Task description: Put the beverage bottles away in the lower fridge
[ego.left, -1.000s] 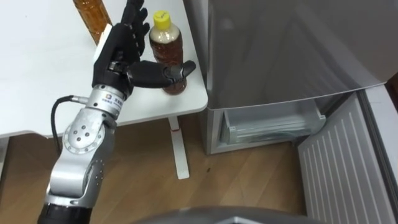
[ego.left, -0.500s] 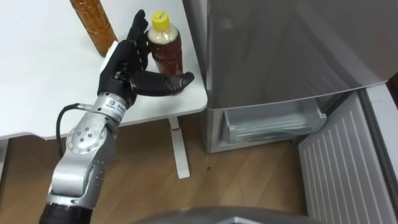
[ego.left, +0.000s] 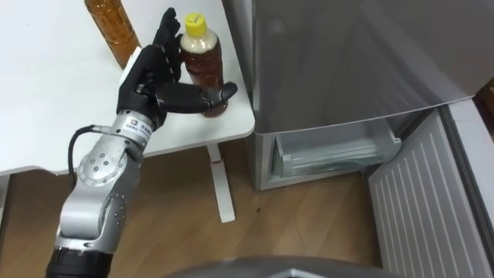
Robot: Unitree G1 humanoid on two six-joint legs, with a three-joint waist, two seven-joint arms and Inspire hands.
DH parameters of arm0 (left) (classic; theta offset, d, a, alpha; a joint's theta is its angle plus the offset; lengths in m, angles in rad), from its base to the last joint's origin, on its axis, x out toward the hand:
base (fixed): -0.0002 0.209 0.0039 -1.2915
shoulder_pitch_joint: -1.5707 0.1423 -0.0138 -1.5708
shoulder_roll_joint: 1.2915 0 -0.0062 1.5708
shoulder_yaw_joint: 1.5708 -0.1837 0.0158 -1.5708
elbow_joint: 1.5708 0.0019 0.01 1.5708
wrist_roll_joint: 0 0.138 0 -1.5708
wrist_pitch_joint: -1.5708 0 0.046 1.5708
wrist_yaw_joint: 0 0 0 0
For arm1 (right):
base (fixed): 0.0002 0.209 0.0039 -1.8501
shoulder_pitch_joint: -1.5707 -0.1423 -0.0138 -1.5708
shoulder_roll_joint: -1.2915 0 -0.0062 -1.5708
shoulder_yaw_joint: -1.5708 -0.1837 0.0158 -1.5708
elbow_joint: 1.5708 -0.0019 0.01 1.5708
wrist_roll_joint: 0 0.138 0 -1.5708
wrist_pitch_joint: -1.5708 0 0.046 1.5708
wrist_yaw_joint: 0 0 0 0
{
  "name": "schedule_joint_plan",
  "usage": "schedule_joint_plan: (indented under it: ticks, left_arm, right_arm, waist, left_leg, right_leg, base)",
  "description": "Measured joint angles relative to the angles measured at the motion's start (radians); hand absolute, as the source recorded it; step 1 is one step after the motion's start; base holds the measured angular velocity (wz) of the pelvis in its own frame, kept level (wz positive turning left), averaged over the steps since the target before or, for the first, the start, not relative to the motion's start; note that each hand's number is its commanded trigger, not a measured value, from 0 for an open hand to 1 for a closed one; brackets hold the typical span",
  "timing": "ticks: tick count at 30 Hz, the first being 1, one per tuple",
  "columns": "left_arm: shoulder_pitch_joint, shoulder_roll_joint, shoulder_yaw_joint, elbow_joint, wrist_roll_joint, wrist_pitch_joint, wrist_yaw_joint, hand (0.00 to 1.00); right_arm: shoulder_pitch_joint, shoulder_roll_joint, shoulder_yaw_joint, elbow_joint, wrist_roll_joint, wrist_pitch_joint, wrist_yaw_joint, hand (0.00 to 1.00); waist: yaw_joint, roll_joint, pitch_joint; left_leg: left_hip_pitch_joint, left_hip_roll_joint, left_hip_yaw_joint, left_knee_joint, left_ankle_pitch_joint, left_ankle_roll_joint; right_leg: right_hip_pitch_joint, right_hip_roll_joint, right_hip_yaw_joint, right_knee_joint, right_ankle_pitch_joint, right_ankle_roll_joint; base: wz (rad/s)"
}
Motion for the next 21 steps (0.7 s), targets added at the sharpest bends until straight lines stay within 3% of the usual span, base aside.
schedule_joint_plan:
  ticks: [8,21]
  left_arm:
    - [-0.063,0.0,0.047,0.066,-0.019,0.022,0.0,0.0]
    - [-0.088,-0.002,0.056,0.091,-0.02,0.037,0.002,0.0]
  right_arm:
    - [0.006,0.0,-0.002,-0.002,0.015,0.022,-0.003,0.0]
    - [0.007,0.0,-0.001,-0.004,0.016,0.042,-0.004,0.0]
  waist:
    - [-0.002,0.005,-0.0007]
    - [-0.004,0.024,0.0029]
  left_leg:
    - [0.003,0.0,0.002,-0.004,0.0,0.0]
    - [0.005,0.0,0.002,-0.006,0.0,0.0]
  right_leg:
    - [0.001,0.001,0.002,-0.001,0.0,0.0]
    - [0.001,0.001,0.006,-0.001,0.001,0.0]
  base:
    - [-0.01]
    - [0.0]
